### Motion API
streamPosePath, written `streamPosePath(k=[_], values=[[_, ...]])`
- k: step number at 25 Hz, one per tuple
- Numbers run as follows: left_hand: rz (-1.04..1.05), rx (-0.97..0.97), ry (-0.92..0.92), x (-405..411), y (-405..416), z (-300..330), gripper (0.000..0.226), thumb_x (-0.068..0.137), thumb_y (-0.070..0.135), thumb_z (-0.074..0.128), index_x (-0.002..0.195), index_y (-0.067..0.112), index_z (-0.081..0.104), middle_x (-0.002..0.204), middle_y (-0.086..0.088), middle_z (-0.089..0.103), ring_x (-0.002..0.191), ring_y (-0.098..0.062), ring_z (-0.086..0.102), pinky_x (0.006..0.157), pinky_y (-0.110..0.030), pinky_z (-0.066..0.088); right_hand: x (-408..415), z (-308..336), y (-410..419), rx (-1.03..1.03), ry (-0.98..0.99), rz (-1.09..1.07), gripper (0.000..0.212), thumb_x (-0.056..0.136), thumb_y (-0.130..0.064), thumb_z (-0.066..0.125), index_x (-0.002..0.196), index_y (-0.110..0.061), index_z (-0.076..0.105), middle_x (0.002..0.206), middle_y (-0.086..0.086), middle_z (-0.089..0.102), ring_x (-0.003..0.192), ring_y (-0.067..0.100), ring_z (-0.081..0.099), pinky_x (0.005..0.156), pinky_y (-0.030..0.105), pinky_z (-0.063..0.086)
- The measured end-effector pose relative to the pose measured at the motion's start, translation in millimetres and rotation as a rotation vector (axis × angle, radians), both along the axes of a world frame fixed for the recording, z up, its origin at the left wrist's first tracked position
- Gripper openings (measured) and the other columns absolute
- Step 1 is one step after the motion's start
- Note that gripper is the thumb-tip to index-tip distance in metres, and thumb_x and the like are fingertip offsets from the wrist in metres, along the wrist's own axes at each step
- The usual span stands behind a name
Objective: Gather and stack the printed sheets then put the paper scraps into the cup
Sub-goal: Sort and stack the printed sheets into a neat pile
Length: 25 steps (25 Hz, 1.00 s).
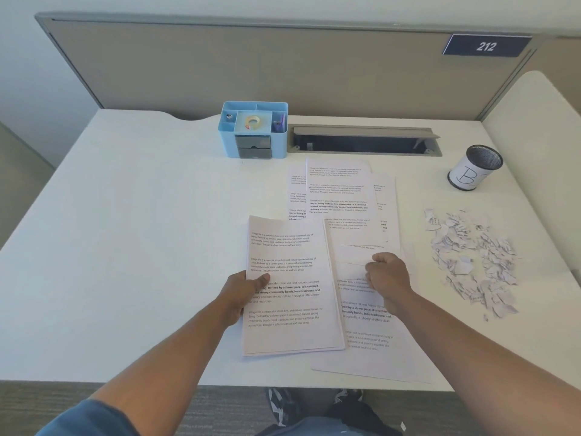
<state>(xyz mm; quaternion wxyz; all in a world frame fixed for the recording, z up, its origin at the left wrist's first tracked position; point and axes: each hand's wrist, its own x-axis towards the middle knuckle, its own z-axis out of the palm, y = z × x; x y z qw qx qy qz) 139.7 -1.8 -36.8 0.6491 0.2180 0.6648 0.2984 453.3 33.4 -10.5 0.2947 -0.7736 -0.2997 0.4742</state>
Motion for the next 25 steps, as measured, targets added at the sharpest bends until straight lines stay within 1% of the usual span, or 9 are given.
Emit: streamPosePath(k=[2,4,8,10,13,16,20,23,25], values=[[-0.010,-0.003,-0.003,-1.3,1.1,-1.5,0.030,0.094,0.023,0.076,0.121,0.011,0.068,0.103,-0.007,0.080,0.090,-0.028,0.078,0.070,-0.040,0.063,5.6,0.1,1.5,0.004,0.014,-0.011,0.038,0.088,-0.010,0.056,0.125,-0.017,0.059,0.110,0.008,0.069,0.087,0.024,0.066,0.088,0.045,0.058],[-0.021,-0.003,-0.001,-1.1,1.7,-1.5,0.029,0.095,0.024,0.075,0.121,0.012,0.068,0.104,-0.007,0.080,0.092,-0.029,0.078,0.075,-0.044,0.063,11.4,-0.4,4.2,0.021,0.018,-0.014,0.036,0.089,-0.011,0.056,0.124,-0.019,0.059,0.111,0.007,0.068,0.086,0.023,0.066,0.085,0.044,0.058],[-0.031,-0.009,0.012,-1.9,-0.4,1.8,0.029,0.096,0.024,0.074,0.122,0.012,0.068,0.106,-0.008,0.080,0.096,-0.031,0.077,0.086,-0.051,0.062,19.3,-3.8,15.8,0.072,0.008,0.021,0.036,0.091,-0.011,0.054,0.126,-0.019,0.059,0.114,0.007,0.068,0.085,0.022,0.062,0.066,0.031,0.050],[-0.026,-0.003,-0.007,-2.5,-2.9,4.9,0.031,0.096,0.023,0.072,0.124,0.011,0.067,0.110,-0.010,0.078,0.100,-0.033,0.076,0.091,-0.055,0.060,22.7,-2.5,25.4,0.080,0.006,0.051,0.036,0.093,-0.011,0.055,0.127,-0.018,0.059,0.114,0.004,0.067,0.091,0.025,0.064,0.066,0.029,0.048],[0.018,0.001,-0.048,-3.6,-8.8,11.3,0.034,0.098,0.021,0.070,0.128,0.008,0.065,0.117,-0.015,0.076,0.106,-0.037,0.074,0.094,-0.057,0.057,28.0,3.4,43.0,0.089,0.026,0.085,0.036,0.092,-0.012,0.056,0.127,-0.018,0.060,0.114,0.002,0.066,0.102,0.027,0.066,0.074,0.031,0.050],[0.062,0.035,-0.067,-6.6,-12.2,22.1,0.034,0.099,0.021,0.066,0.130,0.006,0.063,0.120,-0.018,0.074,0.109,-0.040,0.072,0.092,-0.056,0.058,33.0,7.9,60.6,0.102,0.039,0.116,0.035,0.091,-0.012,0.057,0.125,-0.019,0.062,0.120,0.003,0.066,0.111,0.027,0.065,0.085,0.034,0.051],[0.148,0.088,0.002,-26.1,-3.7,41.6,0.036,0.097,0.022,0.068,0.129,0.006,0.063,0.119,-0.019,0.074,0.107,-0.040,0.073,0.086,-0.054,0.060,35.1,12.7,82.5,0.117,0.050,0.144,0.036,0.090,-0.012,0.057,0.124,-0.019,0.062,0.121,0.005,0.065,0.111,0.029,0.065,0.090,0.040,0.054],[0.194,0.090,0.097,-44.4,12.9,53.4,0.033,0.096,0.019,0.070,0.126,0.004,0.065,0.112,-0.018,0.077,0.099,-0.038,0.075,0.077,-0.049,0.062,31.3,9.7,93.8,0.120,0.063,0.111,0.033,0.090,-0.011,0.057,0.122,-0.019,0.062,0.122,0.006,0.066,0.107,0.030,0.066,0.084,0.037,0.052],[0.191,0.095,0.151,-56.8,26.9,57.0,0.028,0.097,0.016,0.070,0.122,0.003,0.066,0.107,-0.017,0.078,0.091,-0.035,0.077,0.068,-0.042,0.064,25.1,6.6,100.4,0.114,0.017,0.108,0.034,0.092,-0.010,0.056,0.125,-0.015,0.061,0.124,0.005,0.064,0.102,0.026,0.062,0.077,0.031,0.047]])
